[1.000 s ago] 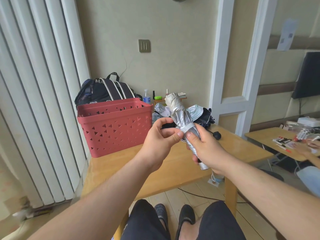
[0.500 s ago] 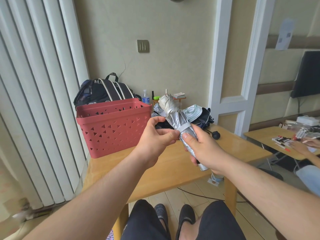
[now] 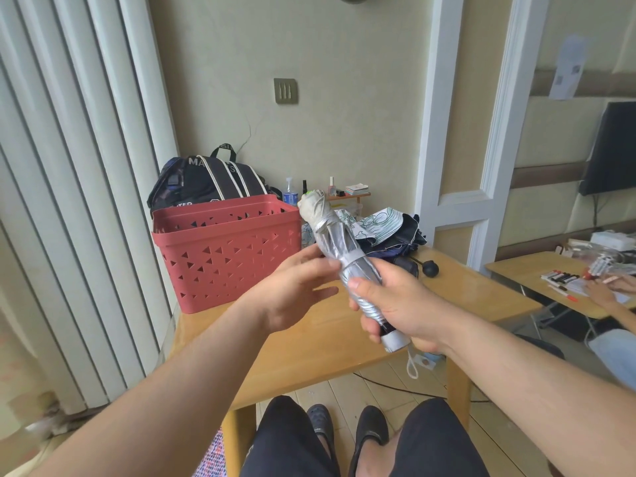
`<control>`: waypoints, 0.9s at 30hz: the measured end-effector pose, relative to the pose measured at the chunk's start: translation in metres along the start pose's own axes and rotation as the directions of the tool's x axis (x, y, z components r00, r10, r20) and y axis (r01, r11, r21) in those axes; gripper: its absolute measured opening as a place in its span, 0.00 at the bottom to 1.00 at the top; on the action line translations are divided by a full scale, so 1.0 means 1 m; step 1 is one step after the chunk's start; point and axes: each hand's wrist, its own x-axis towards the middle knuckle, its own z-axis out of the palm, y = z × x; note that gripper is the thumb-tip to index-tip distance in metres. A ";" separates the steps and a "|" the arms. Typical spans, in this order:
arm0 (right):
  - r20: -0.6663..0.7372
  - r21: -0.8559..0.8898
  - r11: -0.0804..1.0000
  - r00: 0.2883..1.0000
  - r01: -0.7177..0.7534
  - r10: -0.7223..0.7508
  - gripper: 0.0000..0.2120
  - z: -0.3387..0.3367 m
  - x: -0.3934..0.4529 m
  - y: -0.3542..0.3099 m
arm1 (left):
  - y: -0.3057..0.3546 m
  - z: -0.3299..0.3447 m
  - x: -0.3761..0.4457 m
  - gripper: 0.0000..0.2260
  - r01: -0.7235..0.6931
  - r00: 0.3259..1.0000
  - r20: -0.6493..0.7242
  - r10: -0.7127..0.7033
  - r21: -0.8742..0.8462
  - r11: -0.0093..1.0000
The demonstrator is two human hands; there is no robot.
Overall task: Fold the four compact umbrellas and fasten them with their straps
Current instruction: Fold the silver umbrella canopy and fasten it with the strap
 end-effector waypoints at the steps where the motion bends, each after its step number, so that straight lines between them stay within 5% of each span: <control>1: 0.038 0.048 0.998 0.999 -0.029 0.027 0.09 0.002 0.000 -0.001 | 0.001 0.003 0.000 0.28 -0.006 1.000 0.027 0.007 -0.052 0.999; 8: 0.204 0.427 0.887 0.974 -0.177 0.096 0.20 0.009 -0.004 0.005 | 0.022 0.032 0.008 0.09 -0.064 0.968 -0.251 -0.004 -0.262 0.963; 12: 0.046 0.152 0.985 0.996 -0.085 0.079 0.20 0.012 -0.012 0.039 | 0.021 0.031 0.017 0.02 -0.212 0.914 -0.400 0.067 -0.330 0.920; 15: -0.075 -0.052 0.998 0.997 0.030 -0.034 0.35 0.021 -0.014 0.057 | 0.013 0.030 0.024 0.03 -0.232 0.883 -0.468 0.029 -0.382 0.895; 19: -0.118 -0.100 0.987 0.983 0.125 -0.137 0.27 0.028 -0.007 0.057 | 0.005 0.023 0.027 0.04 -0.224 0.883 -0.467 -0.046 -0.506 0.833; 22: -0.131 -0.026 0.995 0.986 0.100 -0.103 0.22 0.037 -0.005 0.047 | 0.003 0.017 0.025 0.06 -0.224 0.902 -0.425 -0.075 -0.610 0.760; 27: -0.017 0.179 0.983 0.998 -0.050 0.054 0.22 0.038 -0.010 0.037 | 0.004 0.011 0.022 0.05 -0.147 0.942 -0.328 -0.069 -0.591 0.793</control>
